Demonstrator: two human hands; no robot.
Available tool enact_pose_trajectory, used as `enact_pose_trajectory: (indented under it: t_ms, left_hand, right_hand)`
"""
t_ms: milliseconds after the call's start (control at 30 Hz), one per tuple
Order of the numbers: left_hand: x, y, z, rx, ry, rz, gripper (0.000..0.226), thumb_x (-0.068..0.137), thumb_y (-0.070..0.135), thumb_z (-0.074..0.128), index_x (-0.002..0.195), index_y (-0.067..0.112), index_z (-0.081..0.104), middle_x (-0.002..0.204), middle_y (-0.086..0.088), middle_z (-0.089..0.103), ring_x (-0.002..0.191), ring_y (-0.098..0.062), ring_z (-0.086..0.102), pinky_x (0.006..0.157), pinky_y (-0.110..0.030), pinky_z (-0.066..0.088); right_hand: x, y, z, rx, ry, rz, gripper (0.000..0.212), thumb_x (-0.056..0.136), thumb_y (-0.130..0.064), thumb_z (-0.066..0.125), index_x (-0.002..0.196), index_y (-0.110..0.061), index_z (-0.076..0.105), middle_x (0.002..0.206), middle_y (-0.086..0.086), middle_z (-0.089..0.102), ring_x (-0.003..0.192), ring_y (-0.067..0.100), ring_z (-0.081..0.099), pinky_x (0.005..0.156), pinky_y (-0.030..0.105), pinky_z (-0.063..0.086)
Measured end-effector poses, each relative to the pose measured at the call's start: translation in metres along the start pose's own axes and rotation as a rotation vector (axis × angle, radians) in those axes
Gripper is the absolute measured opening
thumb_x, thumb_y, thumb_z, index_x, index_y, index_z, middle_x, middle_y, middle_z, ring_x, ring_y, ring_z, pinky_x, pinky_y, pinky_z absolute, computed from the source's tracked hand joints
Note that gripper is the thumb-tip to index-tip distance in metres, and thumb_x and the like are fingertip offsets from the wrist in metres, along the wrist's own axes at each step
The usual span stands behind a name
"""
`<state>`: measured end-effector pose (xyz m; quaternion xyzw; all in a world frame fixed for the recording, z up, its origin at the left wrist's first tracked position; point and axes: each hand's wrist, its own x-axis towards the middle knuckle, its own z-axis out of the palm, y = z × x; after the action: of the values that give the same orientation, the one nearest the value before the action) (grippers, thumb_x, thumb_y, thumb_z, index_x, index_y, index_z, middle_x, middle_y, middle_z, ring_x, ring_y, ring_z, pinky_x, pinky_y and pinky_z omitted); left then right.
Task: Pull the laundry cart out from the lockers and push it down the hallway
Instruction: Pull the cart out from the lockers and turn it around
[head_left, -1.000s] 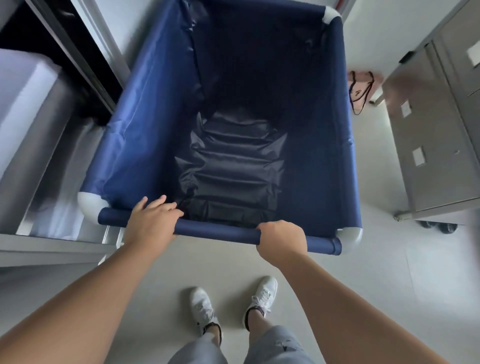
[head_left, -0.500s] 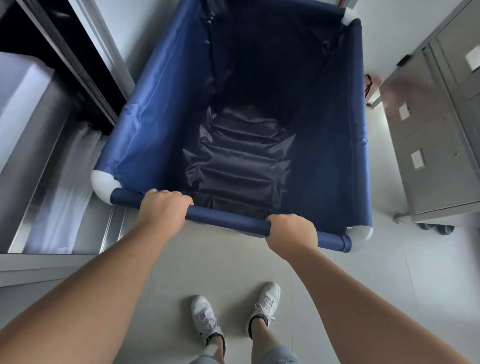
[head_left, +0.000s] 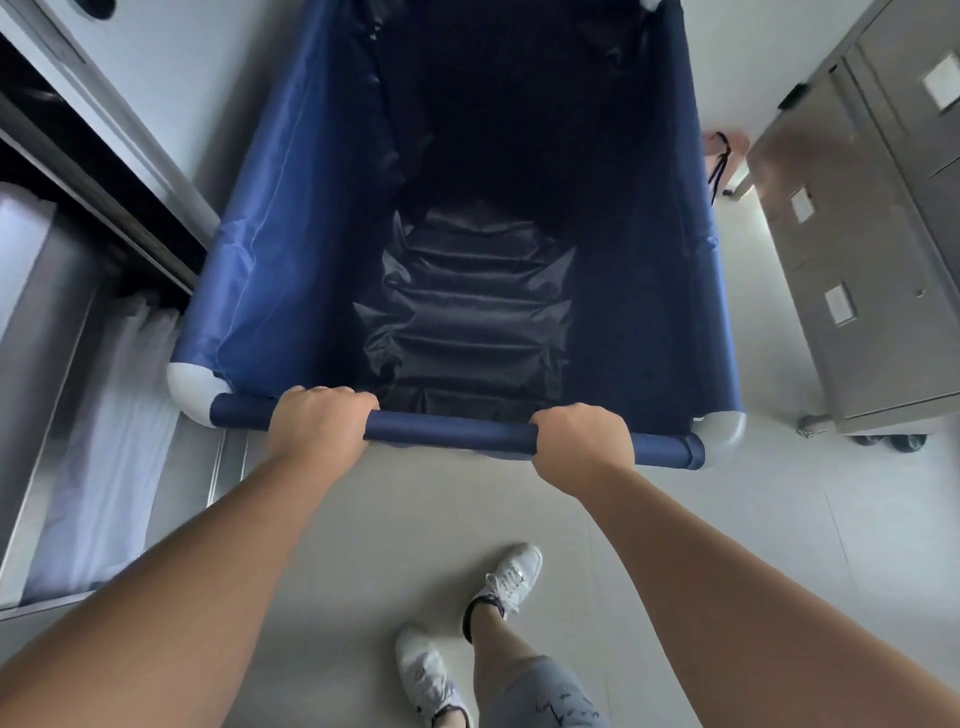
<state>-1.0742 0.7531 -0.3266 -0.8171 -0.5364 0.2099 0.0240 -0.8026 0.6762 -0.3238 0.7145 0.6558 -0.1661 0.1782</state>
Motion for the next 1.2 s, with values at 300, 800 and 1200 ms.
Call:
enact_pose_trajectory:
  t_ms: [300, 800, 1200]
  left_hand:
    - [0.063, -0.006, -0.026, -0.037, -0.087, -0.016, 0.029, 0.075, 0.011, 0.059, 0.094, 0.033, 0.064, 0.085, 0.006, 0.059, 0.069, -0.016, 0.046, 0.068, -0.030, 0.031]
    - [0.197, -0.029, -0.067, 0.009, -0.070, 0.016, 0.026, 0.077, 0.011, 0.058, 0.091, 0.032, 0.059, 0.082, 0.007, 0.059, 0.068, -0.016, 0.051, 0.068, -0.030, 0.035]
    - [0.322, -0.046, -0.104, 0.012, -0.091, 0.079, 0.030, 0.071, 0.008, 0.059, 0.088, 0.032, 0.054, 0.066, 0.007, 0.046, 0.063, -0.016, 0.047, 0.062, -0.031, 0.031]
  right_hand:
    - [0.058, 0.021, -0.035, -0.003, -0.033, -0.042, 0.017, 0.082, -0.020, 0.051, 0.093, -0.031, 0.056, 0.069, -0.008, 0.051, 0.062, 0.016, 0.050, 0.054, 0.030, 0.038]
    - [0.164, 0.039, -0.083, -0.037, 0.156, 0.047, 0.015, 0.078, -0.017, 0.055, 0.083, -0.031, 0.053, 0.065, -0.009, 0.045, 0.076, 0.019, 0.042, 0.072, 0.034, 0.026]
    - [0.266, 0.047, -0.148, -0.037, 0.092, 0.351, 0.029, 0.078, -0.011, 0.062, 0.100, -0.031, 0.065, 0.092, -0.002, 0.051, 0.108, 0.028, 0.043, 0.108, 0.049, 0.024]
